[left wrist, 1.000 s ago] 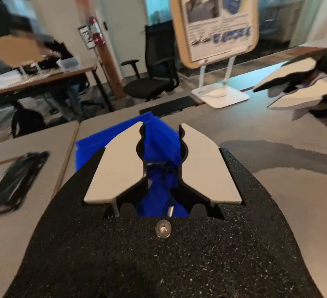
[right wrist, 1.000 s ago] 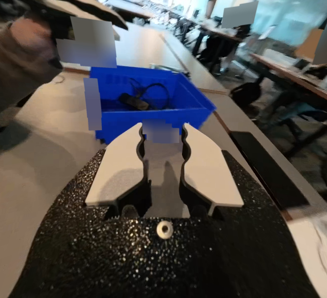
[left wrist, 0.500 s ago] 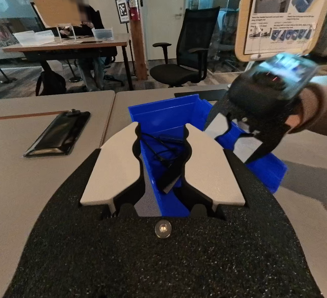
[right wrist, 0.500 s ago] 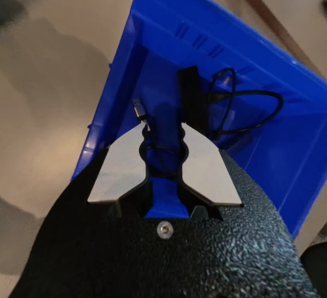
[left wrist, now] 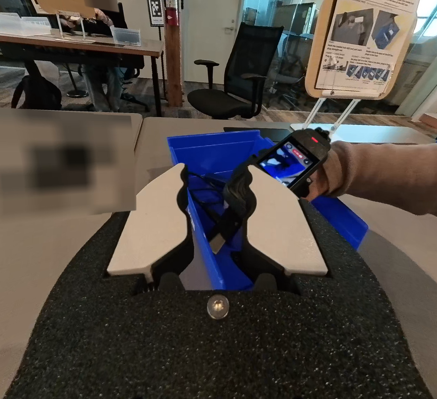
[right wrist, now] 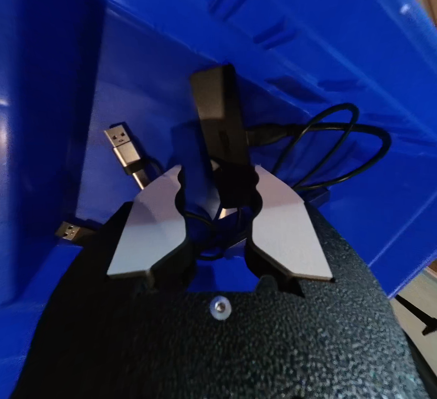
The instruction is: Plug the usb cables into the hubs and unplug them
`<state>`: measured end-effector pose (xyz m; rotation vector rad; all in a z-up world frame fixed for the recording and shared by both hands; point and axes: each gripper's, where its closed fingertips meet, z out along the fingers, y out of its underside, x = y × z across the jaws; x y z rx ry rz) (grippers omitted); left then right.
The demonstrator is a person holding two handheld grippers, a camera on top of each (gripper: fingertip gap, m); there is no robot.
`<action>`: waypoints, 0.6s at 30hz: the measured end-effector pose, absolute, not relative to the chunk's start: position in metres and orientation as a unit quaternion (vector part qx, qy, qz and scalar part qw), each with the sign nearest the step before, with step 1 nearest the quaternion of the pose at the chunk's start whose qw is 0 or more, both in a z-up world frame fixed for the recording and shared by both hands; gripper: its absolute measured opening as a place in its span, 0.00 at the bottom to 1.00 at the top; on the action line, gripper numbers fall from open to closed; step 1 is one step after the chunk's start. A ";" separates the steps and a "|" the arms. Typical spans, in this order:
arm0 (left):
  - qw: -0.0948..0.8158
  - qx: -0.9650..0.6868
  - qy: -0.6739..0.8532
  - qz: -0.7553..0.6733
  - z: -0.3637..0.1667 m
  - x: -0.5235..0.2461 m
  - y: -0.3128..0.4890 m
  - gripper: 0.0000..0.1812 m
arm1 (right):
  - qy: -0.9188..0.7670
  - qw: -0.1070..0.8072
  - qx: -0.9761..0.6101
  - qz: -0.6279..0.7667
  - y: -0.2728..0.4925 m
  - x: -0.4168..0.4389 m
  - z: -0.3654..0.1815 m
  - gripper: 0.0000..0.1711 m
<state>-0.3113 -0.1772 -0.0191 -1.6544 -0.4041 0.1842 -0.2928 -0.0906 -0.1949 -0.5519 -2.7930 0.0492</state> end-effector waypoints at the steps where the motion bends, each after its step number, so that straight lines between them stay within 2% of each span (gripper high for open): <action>1: 0.656 -0.729 -0.178 0.080 -0.019 -0.311 -0.177 0.25 | -0.970 0.151 -0.190 0.013 -0.090 -0.295 -0.195 0.35; 5: 0.655 -0.729 -0.180 0.079 -0.019 -0.312 -0.179 0.25 | -0.972 0.146 -0.182 -0.012 -0.084 -0.297 -0.203 0.41; 7: 0.656 -0.729 -0.181 0.080 -0.019 -0.312 -0.180 0.25 | -0.974 0.133 -0.184 -0.016 -0.084 -0.298 -0.208 0.36; 9: 0.656 -0.728 -0.182 0.080 -0.019 -0.313 -0.181 0.25 | -0.972 0.138 -0.191 -0.014 -0.084 -0.304 -0.207 0.21; 13: 0.656 -0.728 -0.184 0.083 -0.019 -0.315 -0.184 0.25 | -0.972 0.148 -0.183 0.004 -0.087 -0.304 -0.198 0.21; 18: 0.662 -0.723 -0.179 0.085 -0.013 -0.313 -0.188 0.27 | -0.956 0.190 -0.188 0.122 -0.097 -0.288 -0.147 0.21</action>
